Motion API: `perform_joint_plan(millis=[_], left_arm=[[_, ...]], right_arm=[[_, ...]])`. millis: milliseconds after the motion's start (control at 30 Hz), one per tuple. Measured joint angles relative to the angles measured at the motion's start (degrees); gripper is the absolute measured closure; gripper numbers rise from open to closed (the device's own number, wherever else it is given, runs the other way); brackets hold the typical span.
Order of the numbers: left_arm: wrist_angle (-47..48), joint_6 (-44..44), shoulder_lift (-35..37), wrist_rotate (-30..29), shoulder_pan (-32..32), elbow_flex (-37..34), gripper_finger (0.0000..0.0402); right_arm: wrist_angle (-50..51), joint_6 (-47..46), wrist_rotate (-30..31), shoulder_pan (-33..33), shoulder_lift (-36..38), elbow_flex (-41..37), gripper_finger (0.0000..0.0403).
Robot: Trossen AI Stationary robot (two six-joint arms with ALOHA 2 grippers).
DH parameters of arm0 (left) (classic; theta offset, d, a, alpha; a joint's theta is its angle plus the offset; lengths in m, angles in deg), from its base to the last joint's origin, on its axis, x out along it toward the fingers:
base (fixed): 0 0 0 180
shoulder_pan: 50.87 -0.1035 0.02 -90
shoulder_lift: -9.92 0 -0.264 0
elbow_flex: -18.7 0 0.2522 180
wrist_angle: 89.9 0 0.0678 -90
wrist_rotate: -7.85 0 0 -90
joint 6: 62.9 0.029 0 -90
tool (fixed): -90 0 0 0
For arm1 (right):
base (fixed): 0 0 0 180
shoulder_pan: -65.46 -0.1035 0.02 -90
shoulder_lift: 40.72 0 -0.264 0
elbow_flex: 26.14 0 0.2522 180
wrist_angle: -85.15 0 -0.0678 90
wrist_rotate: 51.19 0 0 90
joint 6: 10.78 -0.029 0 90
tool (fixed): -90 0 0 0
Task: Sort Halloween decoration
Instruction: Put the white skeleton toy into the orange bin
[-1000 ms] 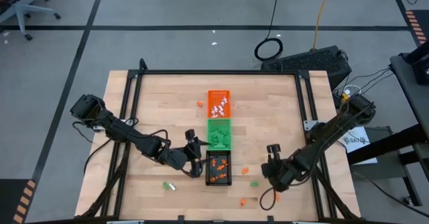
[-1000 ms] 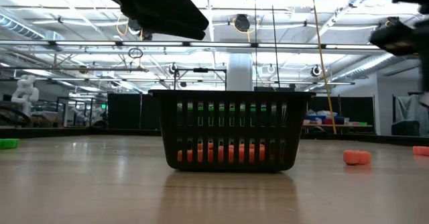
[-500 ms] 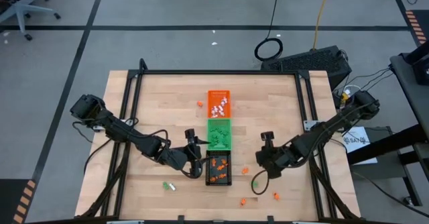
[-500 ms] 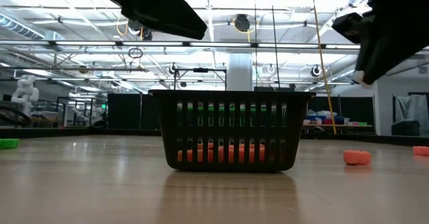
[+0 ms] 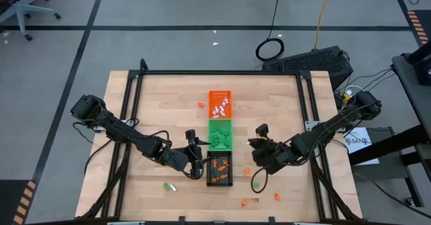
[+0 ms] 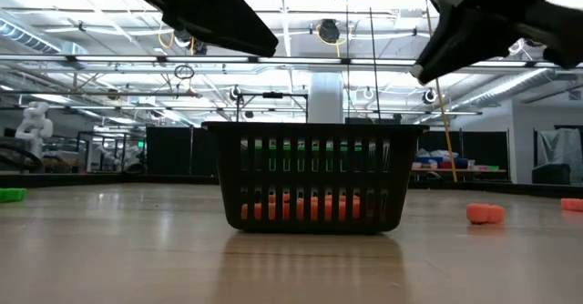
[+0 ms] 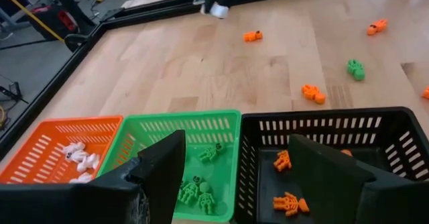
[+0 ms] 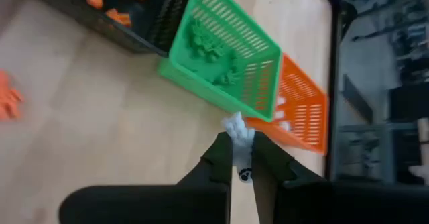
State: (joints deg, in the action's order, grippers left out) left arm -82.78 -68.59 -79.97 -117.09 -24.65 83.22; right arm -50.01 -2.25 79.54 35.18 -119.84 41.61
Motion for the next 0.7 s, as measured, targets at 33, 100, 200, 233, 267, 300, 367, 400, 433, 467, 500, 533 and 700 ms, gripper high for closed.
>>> perform_joint_plan(millis=[33, 100, 200, 233, 267, 300, 367, 400, 433, 467, 500, 533, 700], left_arm=[[0.0, 0.0, 0.0, 0.0, 0.0, 0.0, 0.0136], [-0.1, 0.0, 0.0, 0.1, 0.0, 0.0, 0.0136], [-0.2, 0.0, 0.0, 0.2, 0.0, 0.0, 0.0136], [-0.2, 0.0, 0.0, 0.2, 0.0, 0.0, 0.0136], [-0.3, 0.0, 0.0, 0.2, 0.0, 0.0, 0.0136], [-0.3, 0.0, 0.0, 0.2, 0.0, 0.0, 0.0136], [-0.3, -0.1, 0.0, 0.2, 0.0, 0.0, 0.0136], [-0.3, -0.1, 0.0, 0.2, 0.0, 0.0, 0.0136], [-0.3, -0.1, 0.0, 0.2, 0.0, 0.0, 0.0136], [-0.3, -0.1, 0.0, 0.2, 0.0, 0.0, 0.0136], [-0.3, -0.1, 0.0, 0.2, 0.0, 0.0, 0.0136], [-0.3, -0.1, 0.0, 0.2, 0.0, 0.0, 0.0136], [-0.3, -0.1, 0.0, 0.2, 0.0, 0.0, 0.0136]], right_arm=[[0.0, 1.7, 0.6, 0.0, 0.0, 0.0, 0.0394], [0.0, 4.9, 1.3, 0.0, 0.0, 0.0, 0.0393], [0.0, 8.2, 1.4, 0.0, 0.0, 0.0, 0.0387], [0.0, 8.9, 1.4, 0.0, 0.0, 0.0, 0.0386], [0.0, 9.2, 1.4, 0.1, 0.0, 0.0, 0.0385], [0.0, 9.3, 1.4, 0.2, 0.0, 0.0, 0.0385], [0.0, 9.3, 1.4, 0.4, 0.0, 0.0, 0.0385], [0.0, 9.3, 1.4, 0.6, 0.0, 0.0, 0.0384], [0.0, 9.3, 1.4, 0.6, 0.0, 0.0, 0.0384], [0.0, 9.3, 1.3, 0.7, 0.0, 0.0, 0.0384], [0.0, 9.2, 1.3, 0.7, 0.0, 0.0, 0.0384], [0.0, 9.2, 1.3, 0.7, 0.0, 0.0, 0.0384], [0.0, 8.5, 1.2, 0.7, 0.0, 0.0, 0.0383]])
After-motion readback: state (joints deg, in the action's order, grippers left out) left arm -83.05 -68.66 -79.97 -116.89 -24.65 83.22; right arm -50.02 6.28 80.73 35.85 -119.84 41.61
